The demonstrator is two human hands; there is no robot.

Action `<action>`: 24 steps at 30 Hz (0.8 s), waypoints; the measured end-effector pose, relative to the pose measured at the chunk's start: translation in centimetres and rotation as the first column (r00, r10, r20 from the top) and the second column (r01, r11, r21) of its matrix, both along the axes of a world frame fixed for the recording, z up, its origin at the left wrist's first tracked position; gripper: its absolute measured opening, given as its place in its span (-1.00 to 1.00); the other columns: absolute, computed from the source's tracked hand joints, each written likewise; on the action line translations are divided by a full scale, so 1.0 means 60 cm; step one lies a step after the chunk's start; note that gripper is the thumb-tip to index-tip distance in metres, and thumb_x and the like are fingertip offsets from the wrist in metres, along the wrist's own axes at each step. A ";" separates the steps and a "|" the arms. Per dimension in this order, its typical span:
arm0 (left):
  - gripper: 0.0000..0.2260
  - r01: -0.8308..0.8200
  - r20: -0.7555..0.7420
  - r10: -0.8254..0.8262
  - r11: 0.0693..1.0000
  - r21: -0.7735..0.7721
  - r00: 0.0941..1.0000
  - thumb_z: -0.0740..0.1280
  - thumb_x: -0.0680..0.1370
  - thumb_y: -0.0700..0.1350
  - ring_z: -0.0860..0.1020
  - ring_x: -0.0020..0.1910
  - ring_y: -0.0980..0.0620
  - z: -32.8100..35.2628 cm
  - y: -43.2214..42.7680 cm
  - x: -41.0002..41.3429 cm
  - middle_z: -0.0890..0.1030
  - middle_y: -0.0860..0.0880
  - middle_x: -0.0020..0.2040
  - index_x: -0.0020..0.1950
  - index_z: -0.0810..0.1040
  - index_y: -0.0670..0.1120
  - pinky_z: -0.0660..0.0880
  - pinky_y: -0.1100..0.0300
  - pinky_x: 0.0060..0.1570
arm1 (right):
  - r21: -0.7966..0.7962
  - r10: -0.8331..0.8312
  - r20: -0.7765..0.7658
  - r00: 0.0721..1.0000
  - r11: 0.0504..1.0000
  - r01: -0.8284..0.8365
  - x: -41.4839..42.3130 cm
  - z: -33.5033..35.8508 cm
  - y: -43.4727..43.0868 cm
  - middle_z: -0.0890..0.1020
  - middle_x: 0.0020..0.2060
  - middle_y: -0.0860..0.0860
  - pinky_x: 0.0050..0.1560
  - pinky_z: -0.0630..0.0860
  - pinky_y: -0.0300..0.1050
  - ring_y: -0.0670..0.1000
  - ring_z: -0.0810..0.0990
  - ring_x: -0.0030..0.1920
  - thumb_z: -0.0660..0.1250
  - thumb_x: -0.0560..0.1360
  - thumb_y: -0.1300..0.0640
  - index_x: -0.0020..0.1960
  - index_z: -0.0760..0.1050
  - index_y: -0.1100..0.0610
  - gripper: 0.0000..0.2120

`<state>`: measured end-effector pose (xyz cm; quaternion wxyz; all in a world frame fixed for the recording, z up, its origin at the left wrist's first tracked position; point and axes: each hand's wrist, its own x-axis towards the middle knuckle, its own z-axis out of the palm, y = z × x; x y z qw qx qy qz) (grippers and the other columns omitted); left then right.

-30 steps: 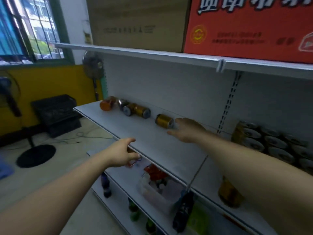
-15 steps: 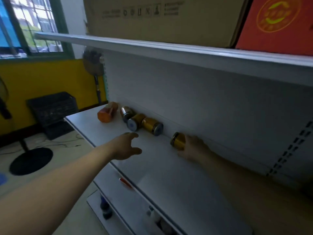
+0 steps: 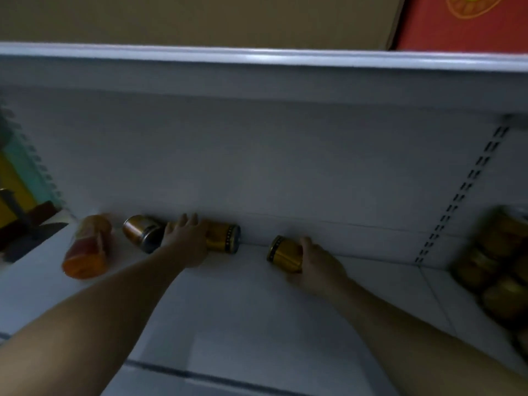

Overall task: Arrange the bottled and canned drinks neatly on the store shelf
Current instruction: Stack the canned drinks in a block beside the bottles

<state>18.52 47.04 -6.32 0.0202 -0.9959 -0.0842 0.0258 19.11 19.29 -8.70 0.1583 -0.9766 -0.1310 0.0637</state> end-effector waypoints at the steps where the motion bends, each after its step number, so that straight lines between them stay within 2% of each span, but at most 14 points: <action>1: -0.43 0.015 -0.007 -0.015 1.000 0.021 1.000 0.20 0.55 -0.04 0.06 0.51 -0.13 -0.003 0.006 0.008 0.16 -0.08 0.51 0.53 0.06 -0.03 0.06 -0.18 0.44 | 0.029 -0.039 -0.024 0.999 0.999 0.040 -0.009 -0.001 0.000 0.48 0.19 0.12 0.01 0.46 -0.05 0.15 0.51 0.15 0.43 0.40 -0.15 0.36 0.18 0.09 -0.30; 4: -0.46 0.055 -0.017 -0.054 0.996 0.071 0.998 0.18 0.55 -0.05 0.19 0.44 -0.14 -0.007 0.009 0.020 0.26 -0.12 0.44 0.50 0.11 -0.07 0.14 -0.13 0.39 | 0.081 -0.141 -0.055 0.989 0.986 0.145 -0.031 -0.005 -0.006 0.49 0.17 0.11 0.02 0.49 -0.03 0.15 0.53 0.12 0.41 0.39 -0.22 0.40 0.15 0.06 -0.25; 6: -0.49 0.097 -0.014 -0.096 0.988 0.121 0.995 0.19 0.54 -0.04 0.19 0.43 -0.16 -0.009 0.008 0.027 0.25 -0.15 0.41 0.46 0.15 -0.07 0.17 -0.09 0.38 | 0.131 -0.199 -0.085 0.976 0.969 0.209 -0.045 -0.008 -0.010 0.49 0.14 0.10 0.04 0.50 -0.01 0.15 0.54 0.11 0.40 0.38 -0.26 0.40 0.15 0.02 -0.24; 8: -0.45 0.139 -0.017 -0.138 0.980 0.143 0.990 0.21 0.52 -0.04 0.18 0.44 -0.17 -0.012 0.005 0.032 0.26 -0.15 0.42 0.46 0.11 -0.11 0.16 -0.08 0.39 | 0.195 -0.240 -0.084 0.967 0.948 0.252 -0.061 -0.012 -0.014 0.48 0.12 0.07 0.06 0.50 0.00 0.14 0.54 0.10 0.40 0.37 -0.24 0.39 0.18 -0.04 -0.29; 12: -0.37 0.216 -0.007 -0.217 0.971 0.101 0.976 0.28 0.49 0.09 0.37 0.34 -0.14 -0.011 0.001 0.021 0.41 -0.11 0.34 0.44 0.10 -0.12 0.28 0.01 0.30 | 0.307 -0.260 -0.081 0.962 0.912 0.272 -0.084 -0.019 -0.022 0.49 0.08 0.04 -0.02 0.45 -0.10 0.08 0.54 0.06 0.42 0.34 -0.19 0.36 0.26 -0.07 -0.33; 15: -0.43 0.217 0.014 -0.217 0.975 -0.049 0.976 0.33 0.45 0.15 0.45 0.24 -0.15 -0.002 -0.009 0.000 0.49 -0.11 0.24 0.34 0.23 -0.05 0.34 0.04 0.17 | 0.396 -0.266 -0.081 0.961 0.876 0.276 -0.089 -0.024 -0.026 0.48 0.04 0.00 -0.13 0.36 -0.17 -0.01 0.50 -0.03 0.41 0.25 -0.24 0.29 0.33 -0.06 -0.33; 17: -0.46 0.235 0.054 -0.229 0.955 -0.180 0.972 0.39 0.42 0.14 0.49 0.13 -0.15 0.000 -0.021 -0.013 0.49 -0.11 0.17 0.26 0.27 -0.04 0.39 0.09 0.02 | 0.452 -0.270 -0.075 0.960 0.849 0.274 -0.091 -0.018 -0.031 0.42 0.04 -0.03 -0.09 0.31 -0.22 -0.06 0.43 -0.02 0.48 0.27 -0.15 0.31 0.34 -0.06 -0.33; 19: -0.45 0.287 0.100 -0.269 0.907 -0.310 0.958 0.45 0.40 0.11 0.48 -0.02 -0.09 0.002 -0.039 -0.028 0.42 -0.08 0.09 0.25 0.30 -0.06 0.33 0.16 -0.13 | 0.512 -0.279 -0.065 0.958 0.815 0.272 -0.087 -0.012 -0.043 0.35 0.10 -0.07 0.01 0.29 -0.25 -0.10 0.37 0.06 0.53 0.27 -0.08 0.39 0.29 -0.05 -0.24; 21: -0.44 0.338 0.168 -0.294 0.848 -0.409 0.941 0.50 0.37 0.08 0.41 -0.14 0.02 0.007 -0.064 -0.042 0.34 -0.05 0.03 0.23 0.32 -0.05 0.27 0.23 -0.17 | 0.561 -0.282 -0.075 0.956 0.781 0.275 -0.082 -0.002 -0.056 0.31 0.19 -0.08 0.10 0.30 -0.25 -0.11 0.35 0.14 0.56 0.29 -0.02 0.46 0.19 -0.08 -0.15; 24: -0.47 0.377 0.253 -0.283 0.767 -0.519 0.925 0.54 0.34 -0.01 0.40 -0.11 0.04 0.009 -0.108 -0.054 0.35 -0.02 0.01 0.22 0.40 -0.05 0.31 0.27 -0.15 | 0.607 -0.250 -0.057 0.967 0.760 0.233 -0.074 0.008 -0.076 0.35 0.30 -0.06 0.17 0.37 -0.19 -0.04 0.40 0.24 0.56 0.30 0.02 0.48 0.12 -0.13 -0.10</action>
